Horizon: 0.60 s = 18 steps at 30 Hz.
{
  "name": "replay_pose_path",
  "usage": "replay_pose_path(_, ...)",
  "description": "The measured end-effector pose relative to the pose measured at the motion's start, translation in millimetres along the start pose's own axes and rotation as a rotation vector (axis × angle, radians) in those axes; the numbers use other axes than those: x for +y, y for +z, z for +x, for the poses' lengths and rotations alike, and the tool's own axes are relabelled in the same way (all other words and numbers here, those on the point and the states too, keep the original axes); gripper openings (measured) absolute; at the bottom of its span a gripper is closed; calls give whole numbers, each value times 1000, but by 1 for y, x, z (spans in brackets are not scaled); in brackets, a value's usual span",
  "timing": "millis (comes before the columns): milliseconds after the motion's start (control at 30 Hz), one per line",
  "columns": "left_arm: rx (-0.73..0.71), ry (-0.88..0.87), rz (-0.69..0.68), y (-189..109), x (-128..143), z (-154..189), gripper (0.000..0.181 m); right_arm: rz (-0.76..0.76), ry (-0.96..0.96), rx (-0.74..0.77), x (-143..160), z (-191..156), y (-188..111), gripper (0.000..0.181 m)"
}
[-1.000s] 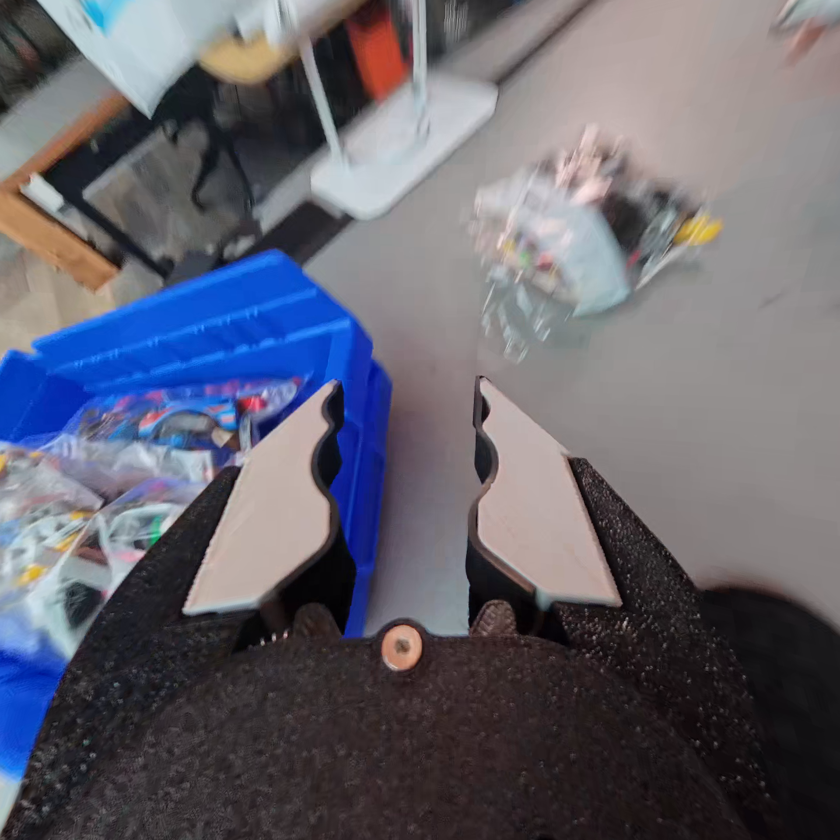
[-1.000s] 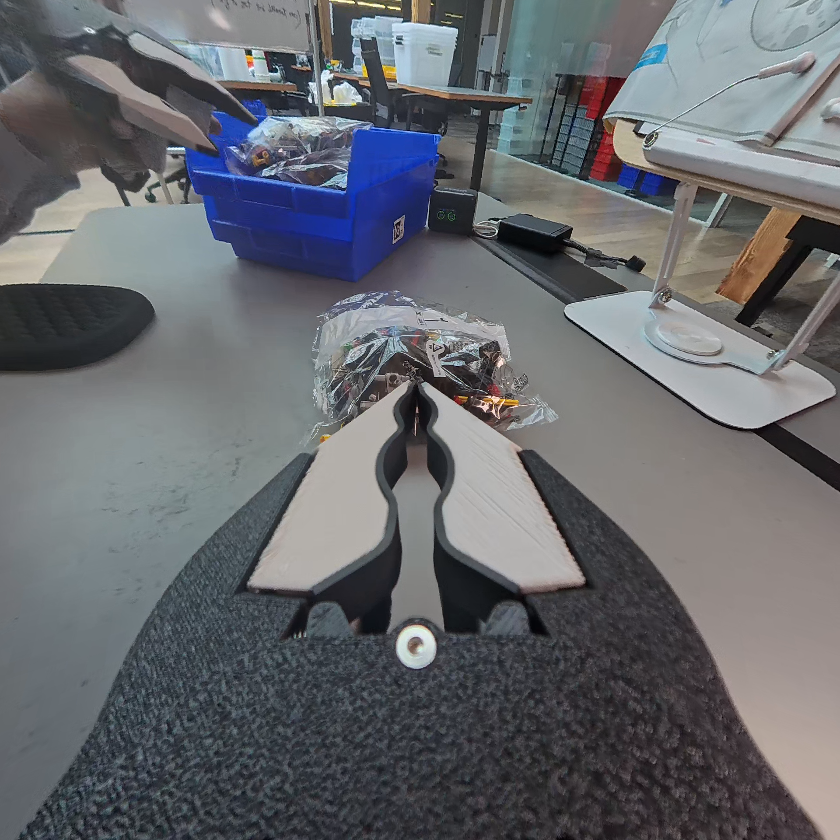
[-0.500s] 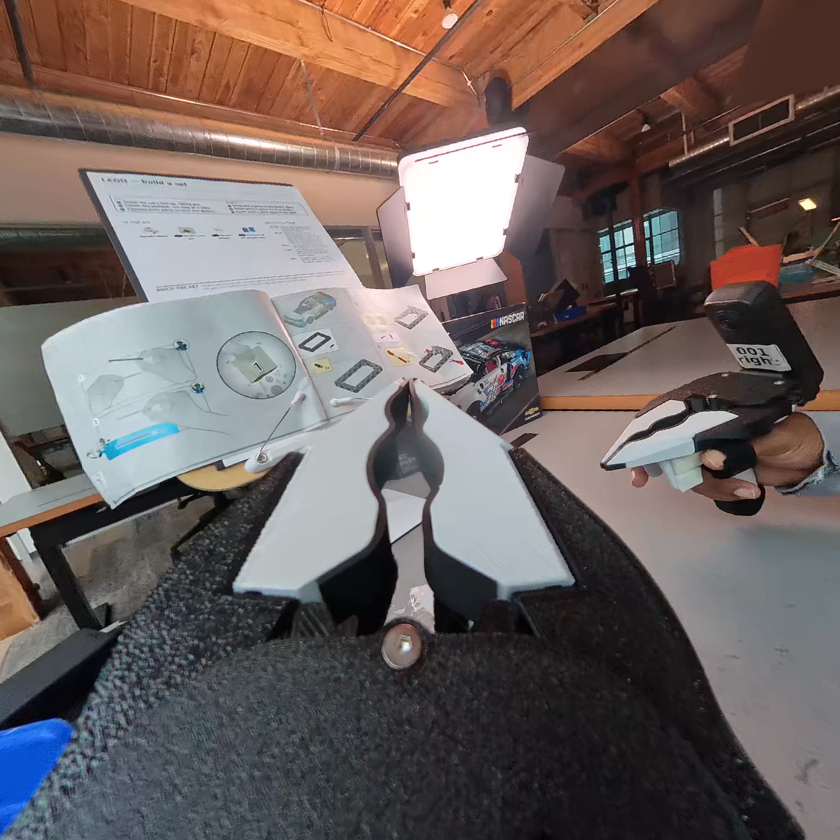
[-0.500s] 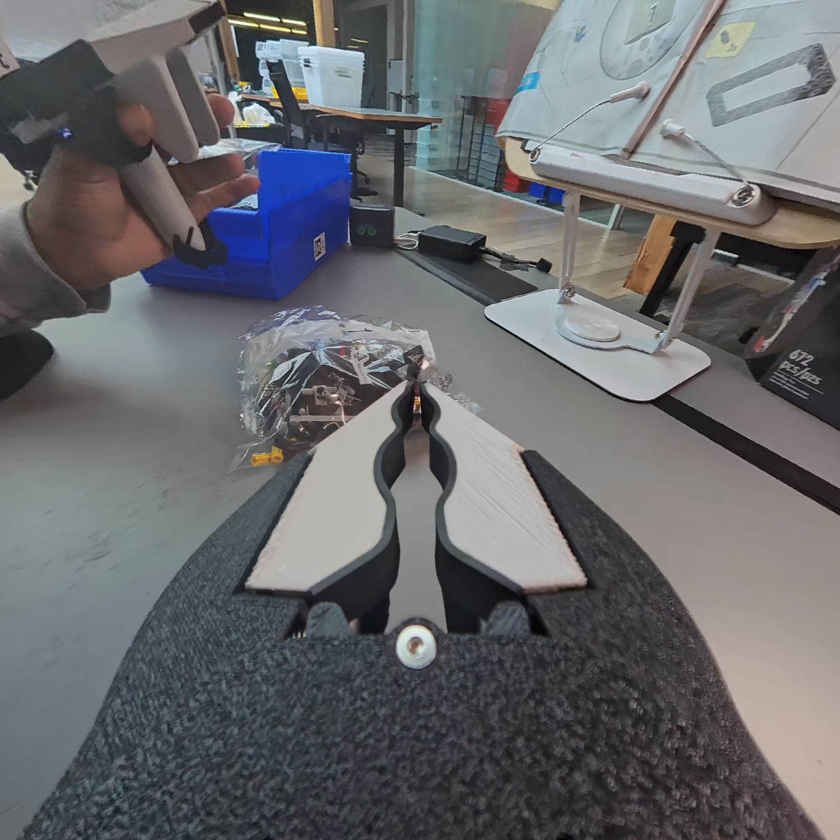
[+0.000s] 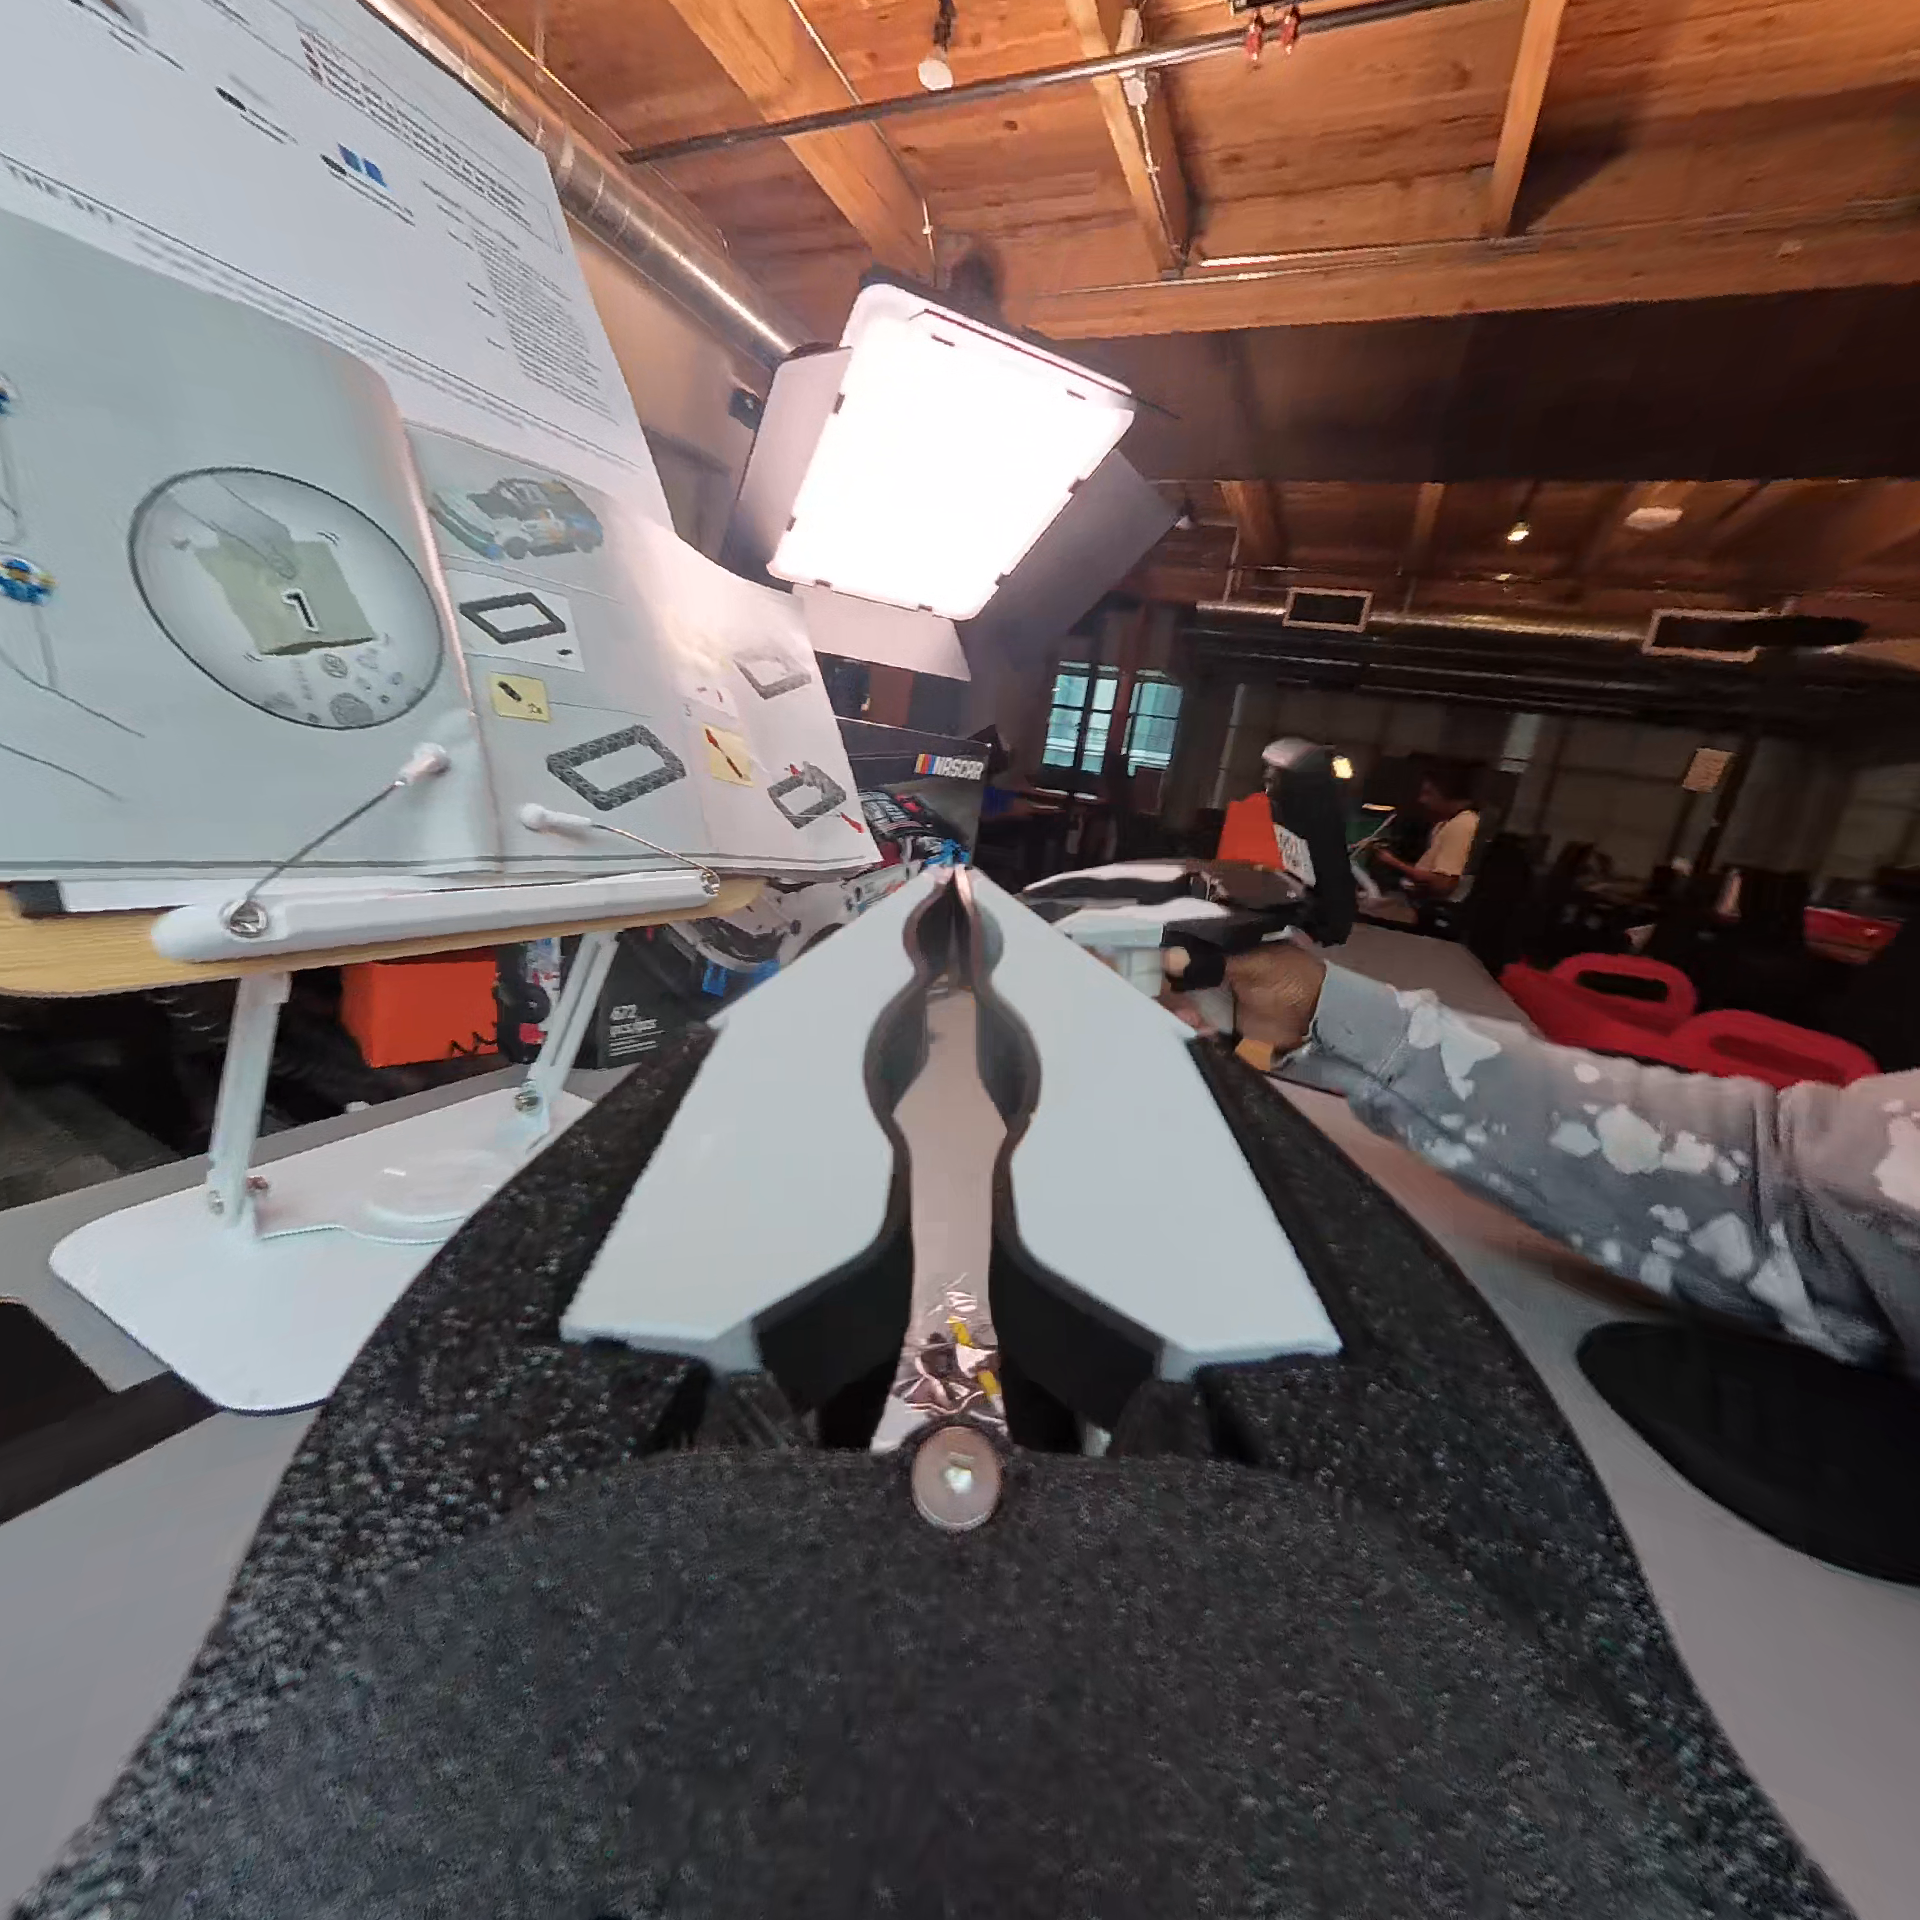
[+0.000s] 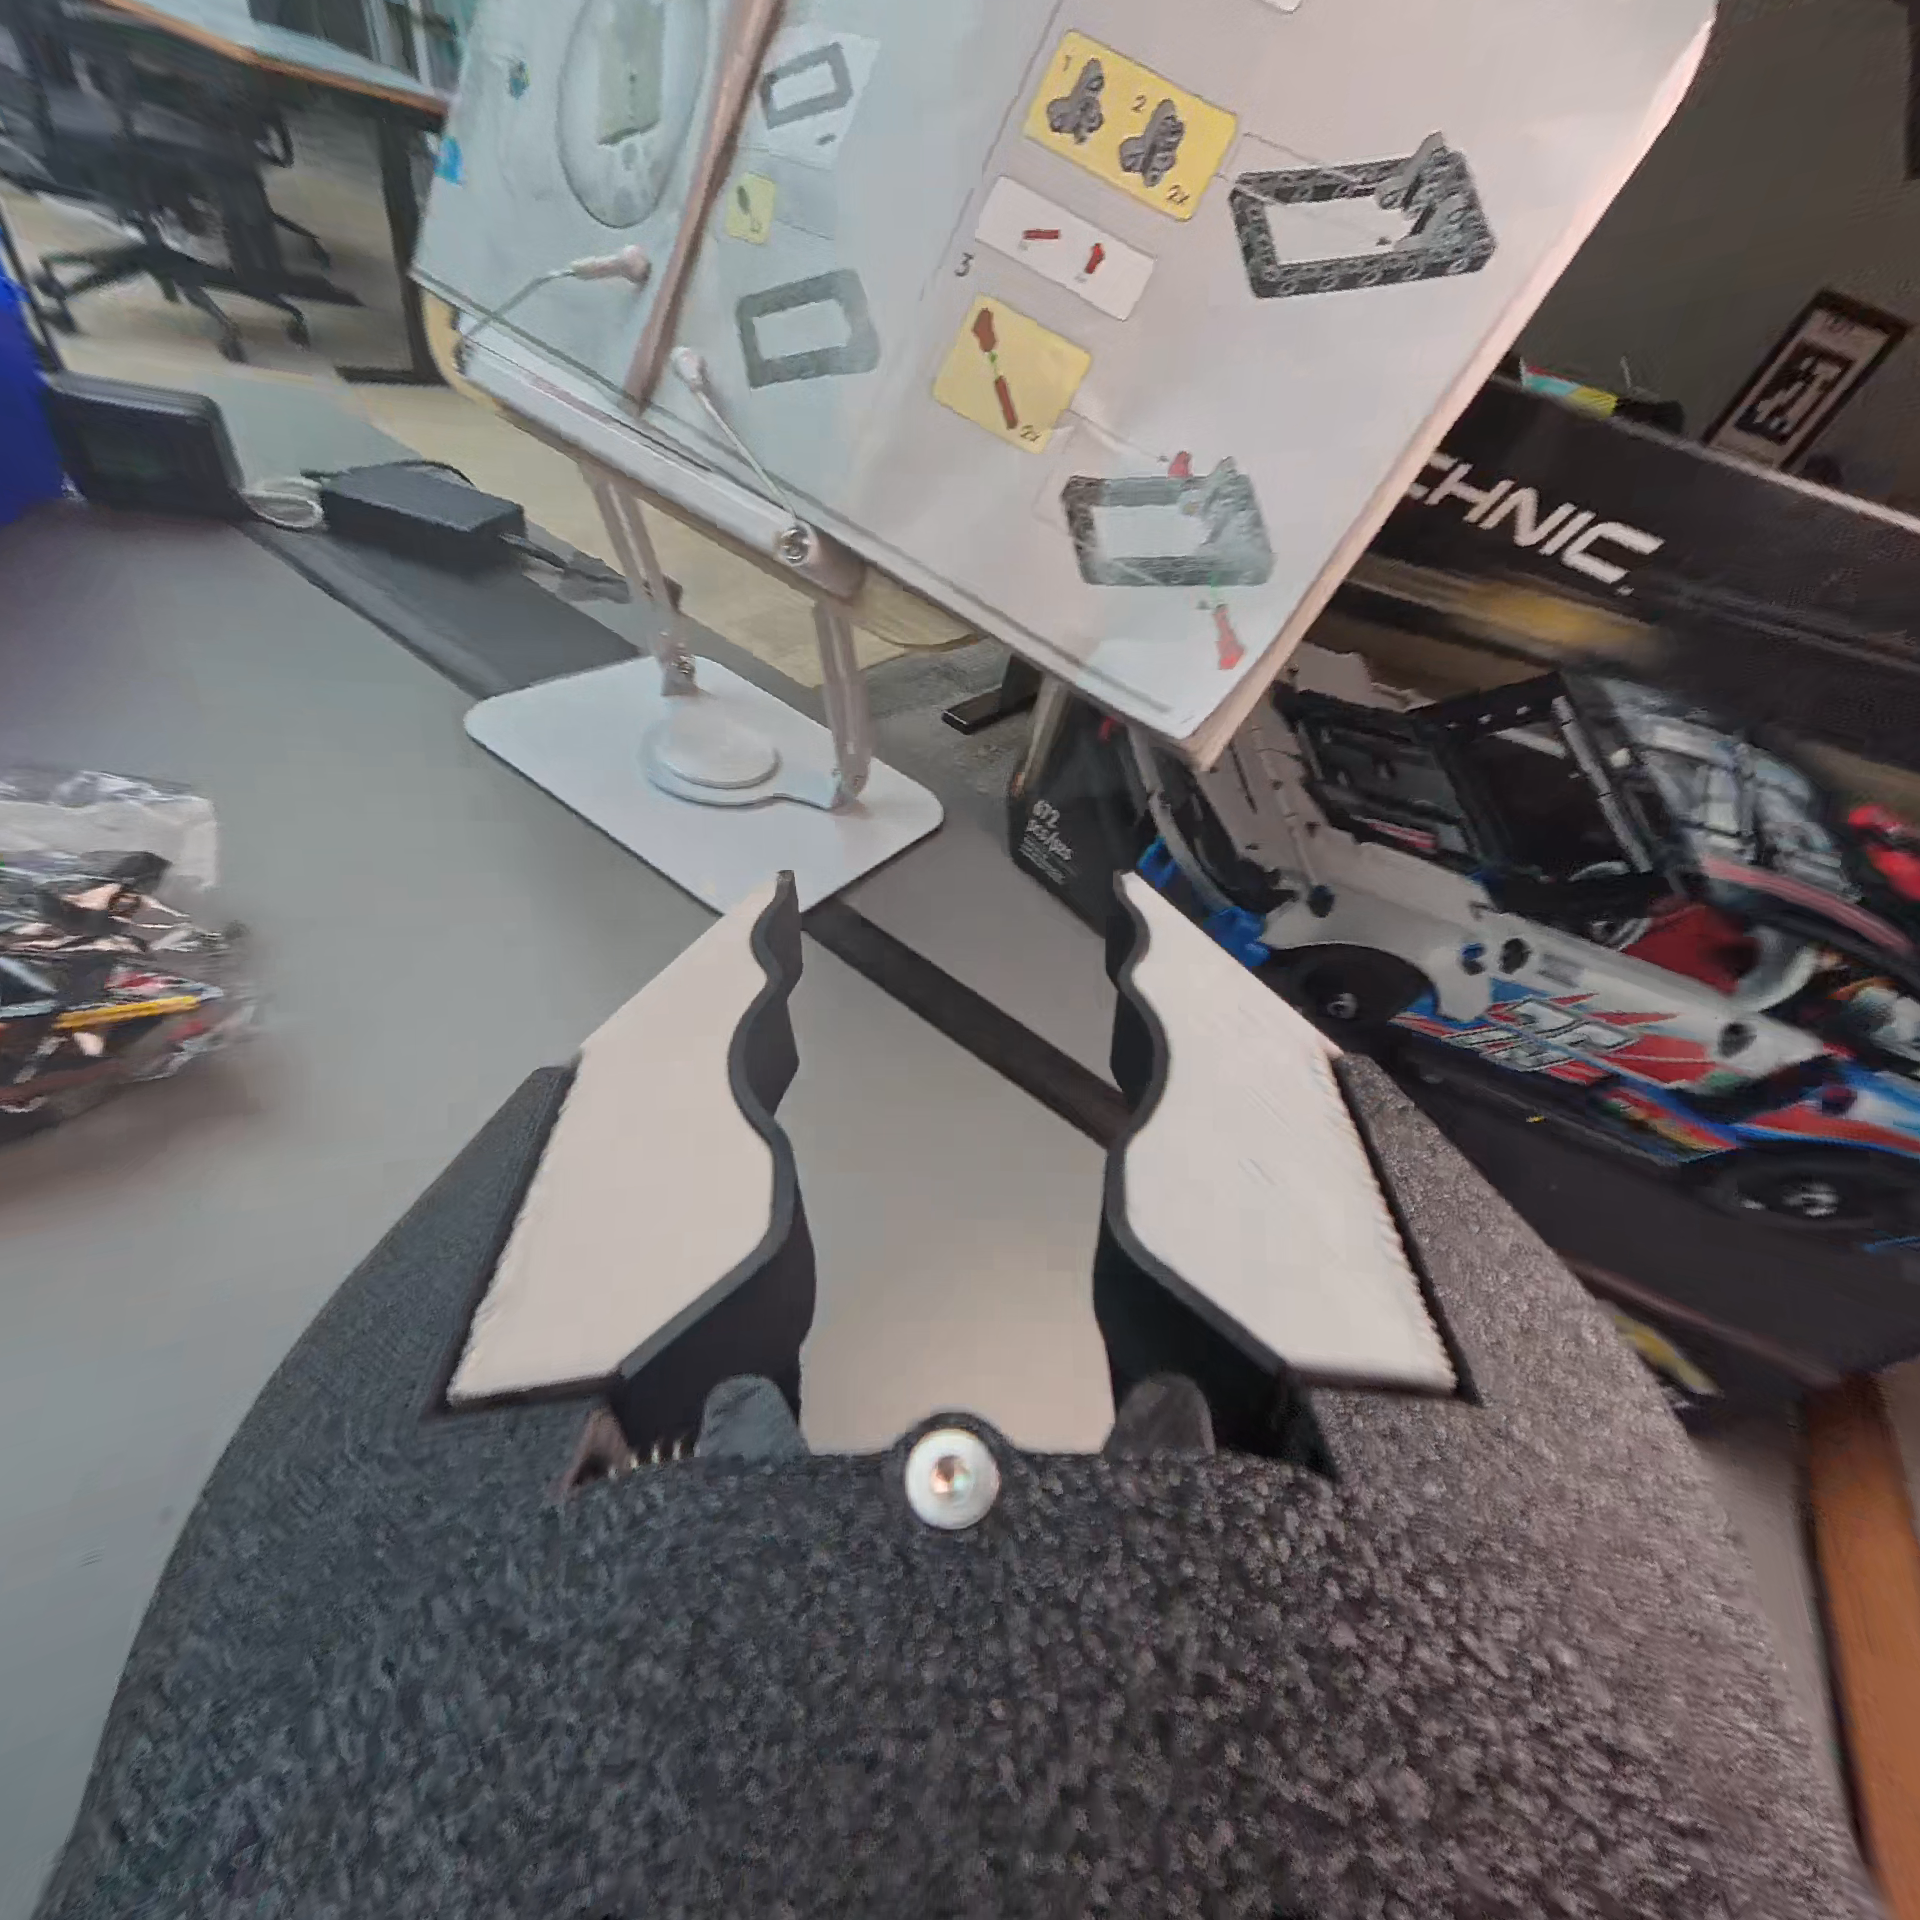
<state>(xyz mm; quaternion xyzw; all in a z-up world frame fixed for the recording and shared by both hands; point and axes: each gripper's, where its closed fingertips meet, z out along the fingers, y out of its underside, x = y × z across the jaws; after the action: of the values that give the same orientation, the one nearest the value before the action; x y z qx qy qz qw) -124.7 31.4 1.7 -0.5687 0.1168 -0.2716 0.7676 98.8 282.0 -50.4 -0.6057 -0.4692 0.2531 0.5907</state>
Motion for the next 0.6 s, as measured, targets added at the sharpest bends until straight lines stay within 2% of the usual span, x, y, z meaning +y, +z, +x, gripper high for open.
replay_pose_path(33,-21,65,-14,-3,-2,0,0,-35,-62,25,-7,23,6,63)
replay_pose_path(167,-102,262,-77,-14,-5,5,0,-217,-424,160,-40,135,41,80)
replay_pose_path(233,-148,307,-138,-22,1,9,0,-368,-617,169,-44,181,63,90)
replay_pose_path(300,-218,327,-203,-34,12,10,4,-492,-711,133,-44,212,83,100)
replay_pose_path(400,-283,297,-263,-55,35,15,14,-651,-725,41,-37,237,107,108)
replay_pose_path(500,-338,275,-336,-73,66,11,19,-796,-658,-39,-22,249,124,110)
replay_pose_path(567,-344,237,-347,-77,75,7,22,-883,-585,-91,-6,246,127,111)
replay_pose_path(600,-335,217,-340,-76,75,8,23,-894,-607,-78,-5,249,130,109)
